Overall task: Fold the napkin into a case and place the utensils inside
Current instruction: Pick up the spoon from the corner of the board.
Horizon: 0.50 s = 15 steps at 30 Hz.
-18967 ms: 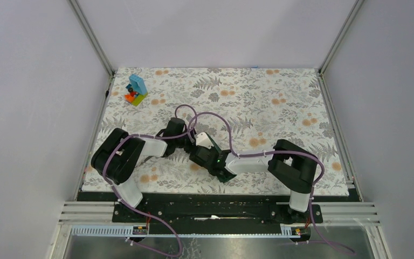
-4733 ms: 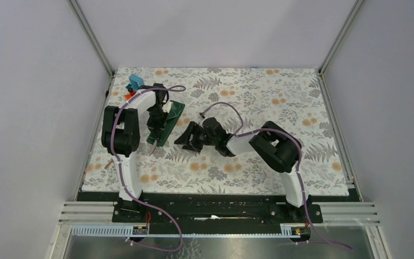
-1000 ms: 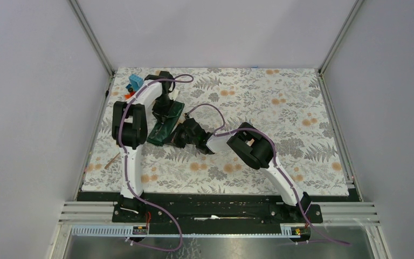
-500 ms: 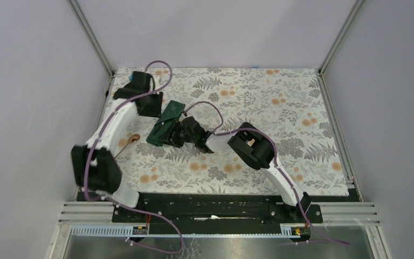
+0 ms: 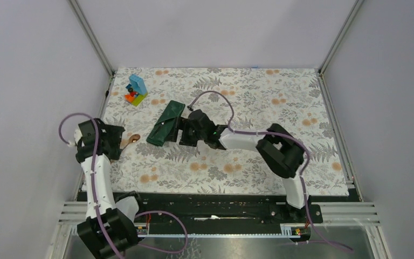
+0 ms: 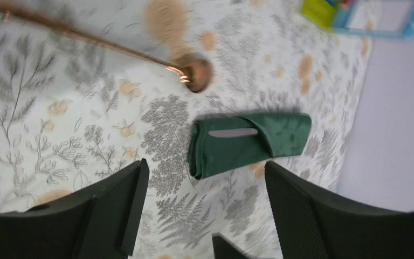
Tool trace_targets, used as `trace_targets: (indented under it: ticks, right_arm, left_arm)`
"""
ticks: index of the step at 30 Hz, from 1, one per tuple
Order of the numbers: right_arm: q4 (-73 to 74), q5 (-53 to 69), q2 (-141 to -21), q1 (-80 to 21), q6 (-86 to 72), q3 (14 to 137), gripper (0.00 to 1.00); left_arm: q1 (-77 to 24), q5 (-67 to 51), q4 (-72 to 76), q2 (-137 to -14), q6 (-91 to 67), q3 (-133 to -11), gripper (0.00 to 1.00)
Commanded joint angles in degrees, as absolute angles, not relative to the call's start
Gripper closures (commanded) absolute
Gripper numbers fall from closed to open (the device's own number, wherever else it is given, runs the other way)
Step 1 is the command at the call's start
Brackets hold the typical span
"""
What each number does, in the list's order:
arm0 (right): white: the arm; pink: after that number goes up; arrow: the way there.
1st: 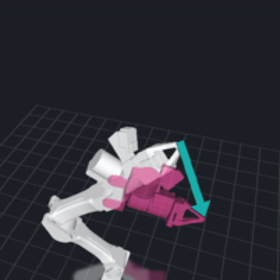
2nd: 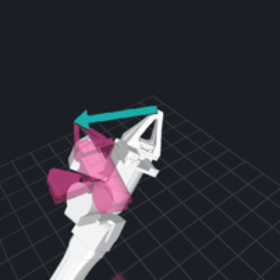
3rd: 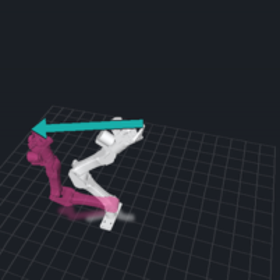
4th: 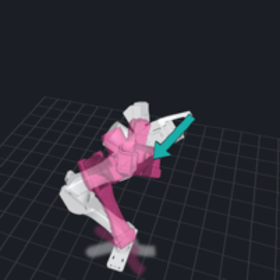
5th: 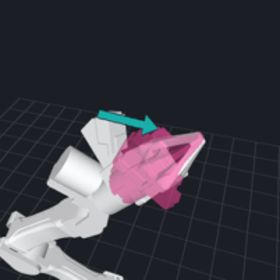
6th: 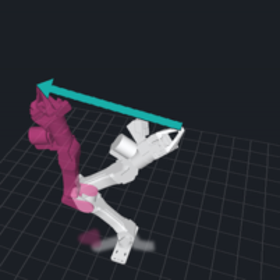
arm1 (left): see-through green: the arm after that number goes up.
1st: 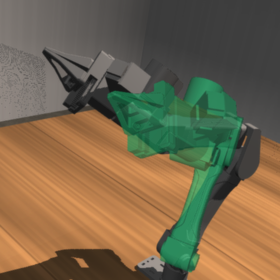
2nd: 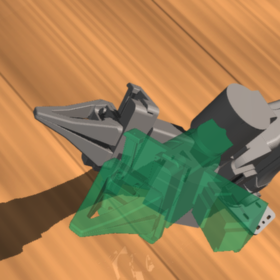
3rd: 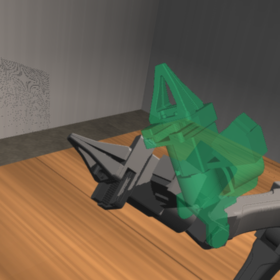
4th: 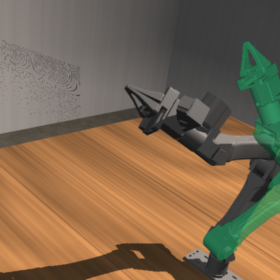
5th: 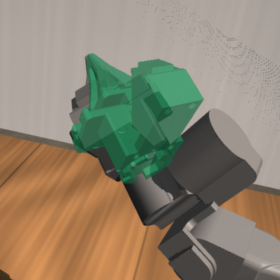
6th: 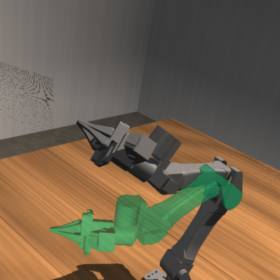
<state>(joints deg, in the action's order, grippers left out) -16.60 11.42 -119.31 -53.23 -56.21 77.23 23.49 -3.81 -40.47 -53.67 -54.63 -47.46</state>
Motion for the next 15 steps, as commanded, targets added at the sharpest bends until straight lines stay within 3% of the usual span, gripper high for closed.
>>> trace_targets:
  ticks: [1,6,15]
  right_arm:
    - [-12.87,4.75,-107.21,-52.65,-46.29,71.90,0.11]
    - [-12.94,0.65,-101.44,-52.19,-41.75,66.54,0.11]
    - [-14.88,0.31,-99.61,-51.68,-40.01,64.14,0.12]
  left_arm:
    - [25.50,-2.40,-33.69,-53.69,-87.42,-37.91,0.14]
    - [26.02,-0.86,-28.70,-65.00,-99.75,-36.12,0.10]
    - [28.51,0.43,-24.92,-79.22,-104.34,-38.90,0.11]
